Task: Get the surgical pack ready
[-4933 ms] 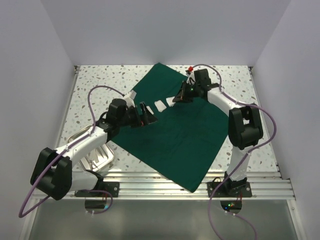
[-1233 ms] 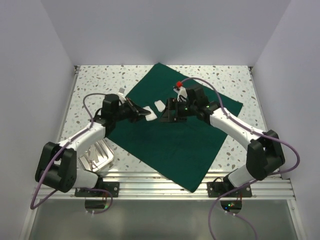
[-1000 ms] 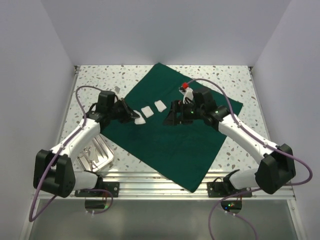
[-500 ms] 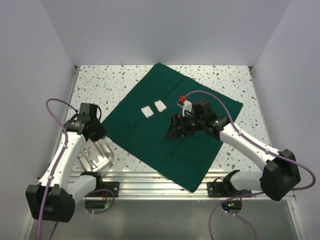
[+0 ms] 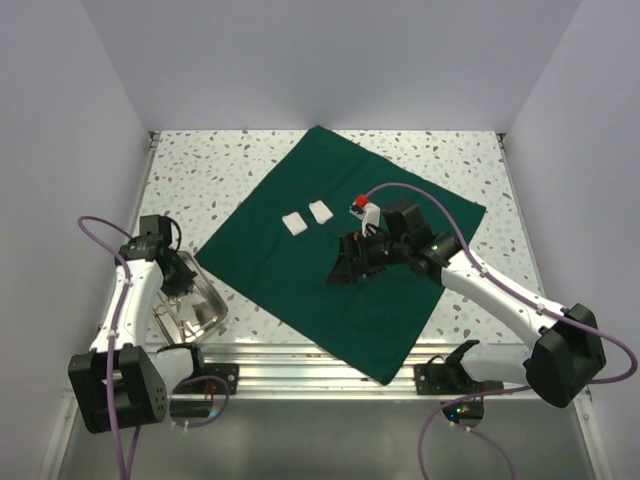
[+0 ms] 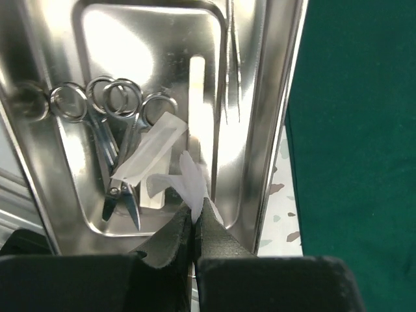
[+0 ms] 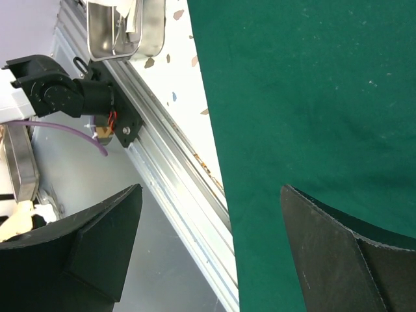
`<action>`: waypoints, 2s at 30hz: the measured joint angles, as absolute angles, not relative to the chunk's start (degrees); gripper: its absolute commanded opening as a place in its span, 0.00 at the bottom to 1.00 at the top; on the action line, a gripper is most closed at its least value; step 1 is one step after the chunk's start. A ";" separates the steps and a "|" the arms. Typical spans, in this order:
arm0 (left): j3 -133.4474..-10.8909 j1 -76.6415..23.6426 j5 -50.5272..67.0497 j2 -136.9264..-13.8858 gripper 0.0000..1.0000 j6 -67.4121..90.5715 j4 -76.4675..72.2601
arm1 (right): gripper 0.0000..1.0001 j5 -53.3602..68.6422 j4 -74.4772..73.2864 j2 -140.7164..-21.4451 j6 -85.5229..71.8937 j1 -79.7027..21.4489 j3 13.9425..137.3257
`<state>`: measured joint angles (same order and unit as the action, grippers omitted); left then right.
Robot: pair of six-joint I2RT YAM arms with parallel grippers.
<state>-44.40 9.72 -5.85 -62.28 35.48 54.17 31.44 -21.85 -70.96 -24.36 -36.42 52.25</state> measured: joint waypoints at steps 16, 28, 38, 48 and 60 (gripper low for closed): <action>-46.94 14.98 5.08 -75.09 0.00 27.64 43.64 | 0.91 31.05 -21.87 -70.96 -23.90 -36.42 52.25; -48.64 16.40 9.45 -83.99 0.06 25.76 38.00 | 0.91 30.98 -21.87 -70.98 -23.70 -36.42 52.25; -48.64 17.41 6.70 -86.35 0.26 26.35 37.85 | 0.91 31.00 -21.85 -71.26 -23.49 -36.42 52.23; -48.64 18.00 1.98 -84.20 0.51 28.64 41.32 | 0.91 31.03 -21.82 -71.29 -23.49 -36.42 52.05; -48.64 17.98 -0.95 -71.94 0.69 32.49 46.76 | 0.92 30.48 -21.47 -73.41 -23.49 -36.45 52.07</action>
<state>-48.64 17.98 -0.95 -71.94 32.49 46.76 30.48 -21.47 -73.41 -23.49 -36.45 52.07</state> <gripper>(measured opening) 0.665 0.917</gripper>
